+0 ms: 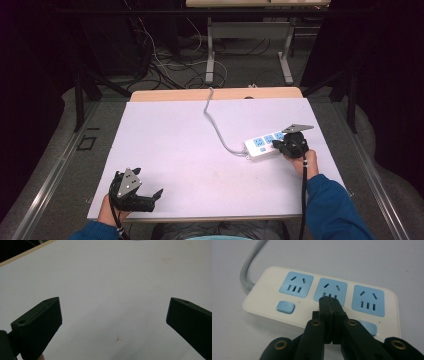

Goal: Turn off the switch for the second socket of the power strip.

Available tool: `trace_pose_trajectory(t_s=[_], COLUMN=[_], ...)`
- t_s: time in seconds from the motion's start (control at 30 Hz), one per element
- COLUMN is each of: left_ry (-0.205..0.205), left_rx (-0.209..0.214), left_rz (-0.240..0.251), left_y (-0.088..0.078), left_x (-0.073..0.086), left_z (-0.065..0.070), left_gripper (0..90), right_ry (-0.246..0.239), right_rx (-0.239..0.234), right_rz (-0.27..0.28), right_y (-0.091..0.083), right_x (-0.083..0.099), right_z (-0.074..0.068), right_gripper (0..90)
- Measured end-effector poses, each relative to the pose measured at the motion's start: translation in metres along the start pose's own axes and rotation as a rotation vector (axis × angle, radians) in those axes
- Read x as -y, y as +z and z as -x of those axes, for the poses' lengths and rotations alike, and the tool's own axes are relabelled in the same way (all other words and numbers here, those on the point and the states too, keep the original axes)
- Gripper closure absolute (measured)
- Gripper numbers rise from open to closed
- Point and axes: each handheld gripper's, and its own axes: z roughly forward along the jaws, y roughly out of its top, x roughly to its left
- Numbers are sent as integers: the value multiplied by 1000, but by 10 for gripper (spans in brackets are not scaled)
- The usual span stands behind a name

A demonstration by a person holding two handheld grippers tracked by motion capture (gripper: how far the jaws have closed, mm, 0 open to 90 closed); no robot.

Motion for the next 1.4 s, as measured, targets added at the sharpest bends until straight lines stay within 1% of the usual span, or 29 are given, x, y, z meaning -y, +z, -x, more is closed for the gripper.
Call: trace_pose_trajectory(t_s=[0.2,0.53,0.6,0.7,0.83,1.03,1.1,1.2,1.4], left_ry=[-1,0,0,-1,0,-1,-1,0,1], left_rx=[-3,0,0,-2,0,-3,1,1,1], left_rz=[6,1,1,5,0,6,1,0,0], left_y=[0,0,0,0,0,0,0,0,0], left_x=[0,0,0,0,0,0,0,0,0], left_z=[0,0,0,0,0,0,0,0,0], left_gripper=[2,2,2,2,2,2,2,2,2], right_ry=[1,1,-3,-10,-1,-7,-19,-30,-23], right_rx=[-2,-2,4,-1,-5,-6,-7,3,1], right_rz=[2,3,2,4,6,4,2,4,4], right_y=[0,0,0,0,0,0,0,0,0], right_x=[0,0,0,0,0,0,0,-1,-1], right_z=[0,0,0,0,1,0,0,0,0], right_gripper=[900,900,900,900,900,900,900,900,900])
